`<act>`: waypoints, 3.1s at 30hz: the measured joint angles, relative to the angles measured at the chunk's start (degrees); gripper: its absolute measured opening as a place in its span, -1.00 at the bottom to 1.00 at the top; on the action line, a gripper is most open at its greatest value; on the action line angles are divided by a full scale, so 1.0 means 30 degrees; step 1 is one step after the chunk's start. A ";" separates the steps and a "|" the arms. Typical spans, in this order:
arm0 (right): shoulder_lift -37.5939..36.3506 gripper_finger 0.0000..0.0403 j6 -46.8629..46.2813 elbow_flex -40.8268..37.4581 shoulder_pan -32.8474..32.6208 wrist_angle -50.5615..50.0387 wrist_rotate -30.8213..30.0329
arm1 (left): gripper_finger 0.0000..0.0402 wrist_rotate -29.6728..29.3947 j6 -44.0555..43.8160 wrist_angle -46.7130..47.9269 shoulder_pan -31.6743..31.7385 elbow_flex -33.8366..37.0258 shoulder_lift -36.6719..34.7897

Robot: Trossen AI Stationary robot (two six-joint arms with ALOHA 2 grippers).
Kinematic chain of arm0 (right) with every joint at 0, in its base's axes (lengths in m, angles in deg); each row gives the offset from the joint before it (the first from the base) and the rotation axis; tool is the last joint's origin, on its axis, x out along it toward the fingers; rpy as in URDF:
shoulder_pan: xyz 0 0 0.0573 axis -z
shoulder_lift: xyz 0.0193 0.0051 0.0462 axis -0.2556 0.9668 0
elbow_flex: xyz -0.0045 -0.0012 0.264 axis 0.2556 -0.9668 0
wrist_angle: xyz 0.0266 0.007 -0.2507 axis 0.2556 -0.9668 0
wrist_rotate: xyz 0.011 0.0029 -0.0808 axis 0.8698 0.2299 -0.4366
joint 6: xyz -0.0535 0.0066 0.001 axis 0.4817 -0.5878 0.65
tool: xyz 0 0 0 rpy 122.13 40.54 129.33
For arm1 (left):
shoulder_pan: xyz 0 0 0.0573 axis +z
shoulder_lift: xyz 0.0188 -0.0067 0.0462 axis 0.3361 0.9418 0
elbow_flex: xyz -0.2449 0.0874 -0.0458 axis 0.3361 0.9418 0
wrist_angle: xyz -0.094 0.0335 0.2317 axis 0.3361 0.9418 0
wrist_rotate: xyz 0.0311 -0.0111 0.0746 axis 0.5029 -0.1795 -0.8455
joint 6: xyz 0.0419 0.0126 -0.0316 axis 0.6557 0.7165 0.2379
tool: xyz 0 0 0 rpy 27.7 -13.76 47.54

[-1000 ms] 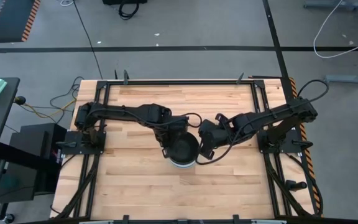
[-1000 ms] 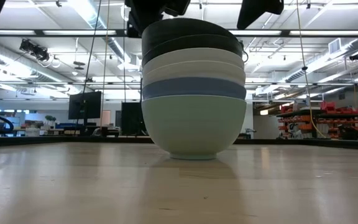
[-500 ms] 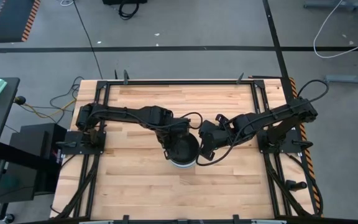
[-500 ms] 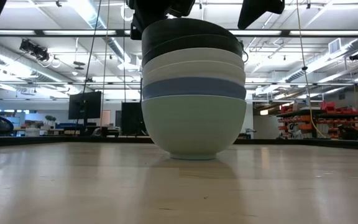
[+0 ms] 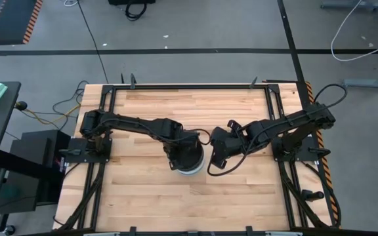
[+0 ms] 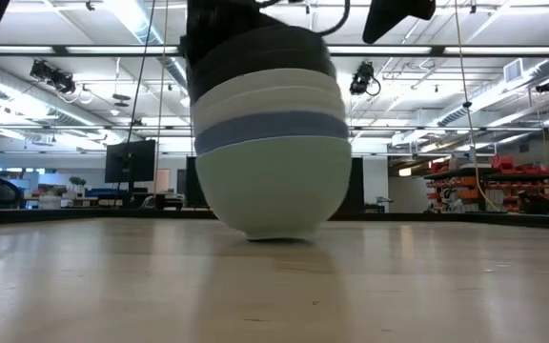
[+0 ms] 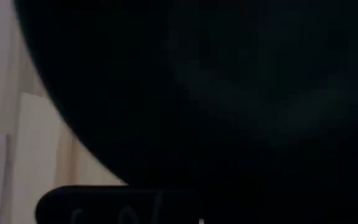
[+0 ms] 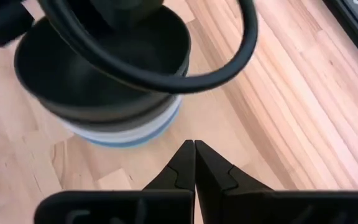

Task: Nest bowls inside each other
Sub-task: Stack the black bowl on the stacked black bowl, then return to Home Position

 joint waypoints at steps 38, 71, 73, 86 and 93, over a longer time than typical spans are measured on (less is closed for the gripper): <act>-0.0157 -0.99 0.5091 -0.3926 -0.1161 0.9629 -0.0124 | -0.93 -0.9106 0.2467 -0.2836 -0.2963 -0.2695 -0.4819; -0.3260 -0.98 0.8240 -0.6885 -0.1029 1.5383 -0.0660 | -0.91 -1.1561 0.3693 -0.5561 -0.3483 -0.2680 -0.5337; -0.4093 -0.98 0.8441 -0.6885 -0.1545 1.5424 -0.1172 | -0.93 -1.1576 0.3771 -0.5652 -0.3640 -0.2680 -0.5503; -0.6404 -0.98 0.8831 -0.6878 -0.6337 1.4833 -0.5666 | -0.86 -1.2775 0.3011 -0.7647 -0.4055 0.1745 -0.9733; -0.6312 -0.97 0.8740 -0.7900 -0.8269 1.6116 -0.6438 | -0.93 -1.2669 0.3254 -1.1600 -0.5002 0.6804 -1.3209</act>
